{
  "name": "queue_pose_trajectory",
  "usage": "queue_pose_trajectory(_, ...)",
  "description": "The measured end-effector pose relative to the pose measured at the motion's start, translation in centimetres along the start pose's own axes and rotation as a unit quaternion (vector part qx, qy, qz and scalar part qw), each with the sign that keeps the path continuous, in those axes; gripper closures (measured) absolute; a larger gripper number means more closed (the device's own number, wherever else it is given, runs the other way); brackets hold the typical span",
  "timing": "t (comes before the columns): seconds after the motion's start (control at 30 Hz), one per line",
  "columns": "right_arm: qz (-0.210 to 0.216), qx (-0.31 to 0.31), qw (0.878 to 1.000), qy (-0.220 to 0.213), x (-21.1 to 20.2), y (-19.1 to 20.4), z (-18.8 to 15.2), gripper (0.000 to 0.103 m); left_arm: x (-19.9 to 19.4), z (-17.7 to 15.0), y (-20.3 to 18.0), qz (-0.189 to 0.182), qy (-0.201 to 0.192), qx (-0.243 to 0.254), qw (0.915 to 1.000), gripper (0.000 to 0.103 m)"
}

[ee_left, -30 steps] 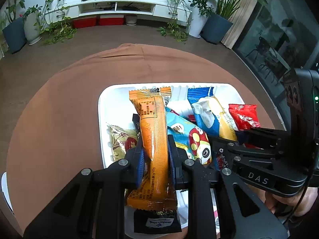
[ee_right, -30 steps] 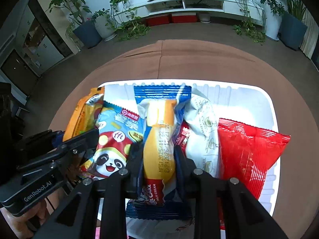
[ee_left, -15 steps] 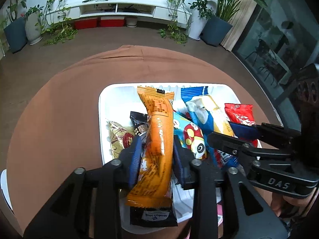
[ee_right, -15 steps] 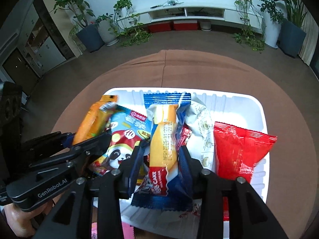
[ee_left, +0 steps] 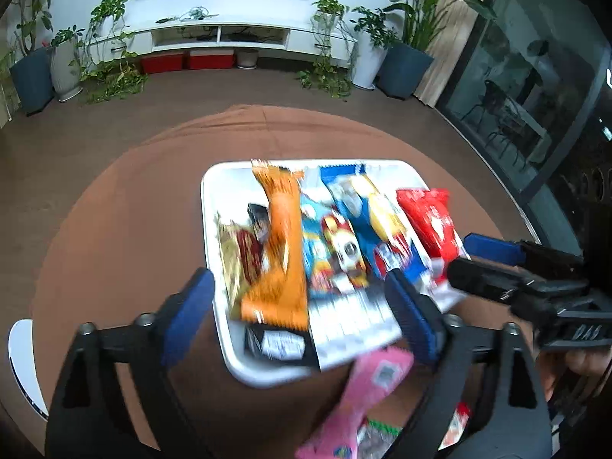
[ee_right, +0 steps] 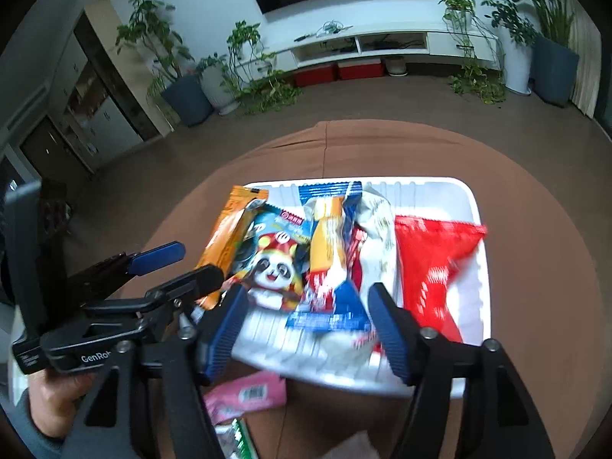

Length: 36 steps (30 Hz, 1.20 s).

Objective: Organize snacks
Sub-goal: 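Move both tools back over the remaining snacks, then grasp the pink bag with the left gripper while the right gripper grasps the white wrapper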

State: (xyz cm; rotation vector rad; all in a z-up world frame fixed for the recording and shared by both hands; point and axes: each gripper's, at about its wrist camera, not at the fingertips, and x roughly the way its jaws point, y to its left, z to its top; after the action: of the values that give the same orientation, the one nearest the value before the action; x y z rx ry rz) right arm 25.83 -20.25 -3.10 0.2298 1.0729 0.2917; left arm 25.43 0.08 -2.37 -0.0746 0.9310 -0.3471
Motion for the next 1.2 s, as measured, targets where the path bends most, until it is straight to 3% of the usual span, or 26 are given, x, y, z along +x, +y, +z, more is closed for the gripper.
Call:
queue_pose_trajectory(0.13,0.012,0.026,0.999,-0.014,-2.7,-0.9,-2.8,0.021,-1.5,-2.8,-1.0,0.005,0.013,0.028,0.9995,0.004)
queue_pose_trajectory(0.37,0.0,0.082,0.997,-0.01,-5.5,-3.4,-9.5,0.018,-0.9,-8.0,-2.6,0.004,0.063,0.062,0.9961,0.004)
queue_pose_trajectory(0.53,0.005,0.132,0.991,0.01,-6.2,-5.0,-14.2,0.018,0.1,-9.4,-3.3,0.0,0.084,0.078,0.9934,0.004)
queue_pose_trajectory(0.7,-0.005,0.141,0.99,0.009,-7.2,-5.1,-17.2,0.017,1.0,-9.8,-4.3,0.008,0.097,0.11,0.9891,0.004)
queue_pose_trajectory(0.97,-0.006,0.132,0.991,0.009,-7.4,-4.7,-18.1,0.017,2.6,-9.8,-5.3,0.03,0.109,0.143,0.9833,0.004)
queue_pose_trajectory(1.1,-0.008,0.13,0.991,0.013,-7.2,-4.6,-18.1,0.017,3.8,-9.3,-5.9,0.021,0.118,0.155,0.9806,0.005)
queue_pose_trajectory(1.2,-0.01,0.133,0.991,0.014,-7.1,-4.6,-18.5,0.017,4.0,-9.2,-6.1,0.019,0.122,0.161,0.9791,0.015)
